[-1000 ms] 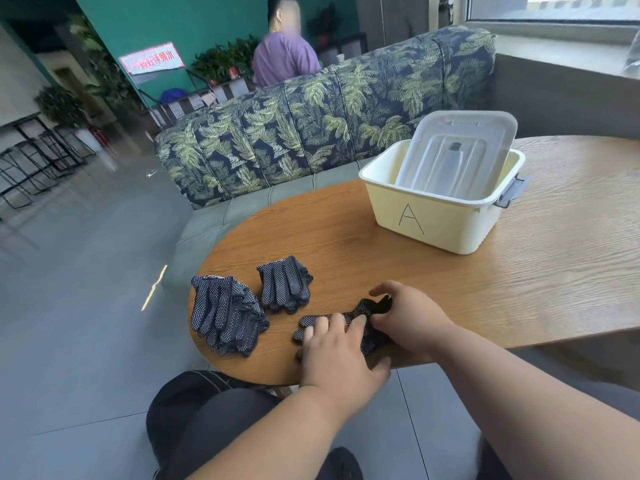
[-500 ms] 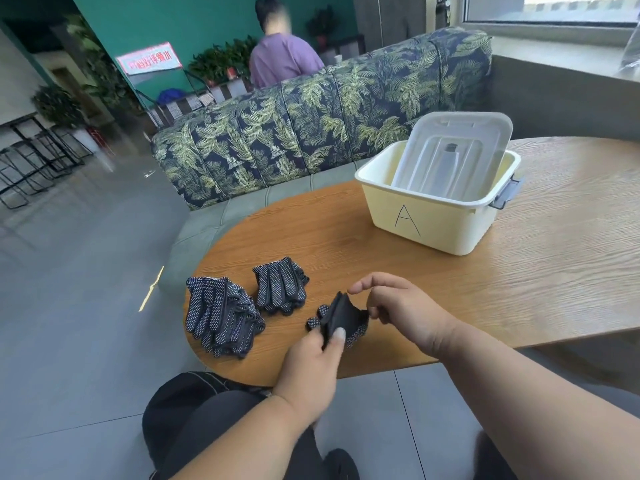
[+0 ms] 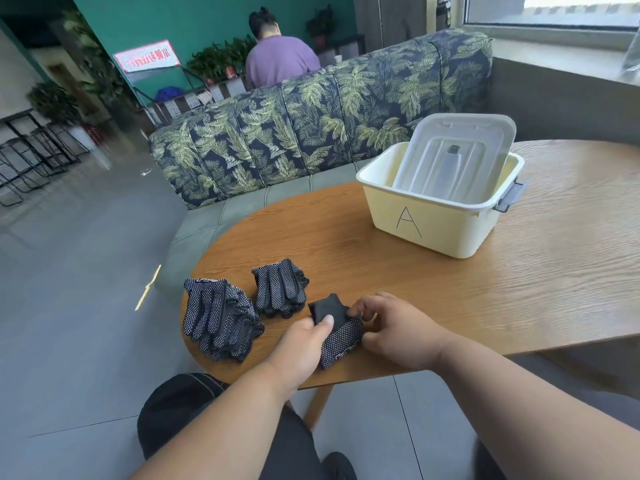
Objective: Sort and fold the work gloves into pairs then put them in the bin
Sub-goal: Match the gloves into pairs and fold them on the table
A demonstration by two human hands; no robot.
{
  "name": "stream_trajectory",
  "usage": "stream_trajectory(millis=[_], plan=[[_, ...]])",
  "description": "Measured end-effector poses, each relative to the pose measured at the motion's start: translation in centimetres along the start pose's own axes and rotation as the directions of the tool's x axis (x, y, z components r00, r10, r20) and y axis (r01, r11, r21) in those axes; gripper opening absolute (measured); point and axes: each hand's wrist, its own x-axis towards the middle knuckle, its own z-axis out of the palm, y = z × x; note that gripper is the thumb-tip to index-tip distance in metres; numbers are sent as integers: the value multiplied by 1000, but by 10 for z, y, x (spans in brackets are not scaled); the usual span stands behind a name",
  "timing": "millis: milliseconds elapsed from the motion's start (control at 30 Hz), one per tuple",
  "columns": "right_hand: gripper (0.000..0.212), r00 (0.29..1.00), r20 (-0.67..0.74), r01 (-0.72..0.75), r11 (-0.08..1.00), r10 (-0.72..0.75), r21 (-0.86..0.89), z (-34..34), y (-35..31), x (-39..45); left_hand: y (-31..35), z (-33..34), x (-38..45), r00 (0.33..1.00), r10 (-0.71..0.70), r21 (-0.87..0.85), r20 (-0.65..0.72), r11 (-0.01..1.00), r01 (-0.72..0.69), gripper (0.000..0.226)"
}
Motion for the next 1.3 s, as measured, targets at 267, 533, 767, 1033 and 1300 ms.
stream_trajectory(millis=[267, 533, 767, 1033, 1300], plan=[[52, 999, 38, -1, 998, 3, -57, 6, 4, 1, -6, 4, 8, 997, 39, -75, -70, 996, -44, 21], [53, 999, 16, 34, 982, -32, -188, 10, 5, 3, -16, -2, 5, 884, 329, 438, -333, 884, -164, 65], [57, 997, -7, 74, 956, -79, -283, 16, 7, 5, -15, -5, -14, 879, 478, 815, 10, 505, -284, 57], [47, 990, -82, 82, 944, -114, -320, 22, 7, 4, -11, -10, -7, 867, 496, 826, 51, 467, -316, 35], [31, 961, -226, 123, 980, -157, -159, 8, -2, 4, 8, -28, -21, 921, 386, 572, 49, 745, -342, 41]])
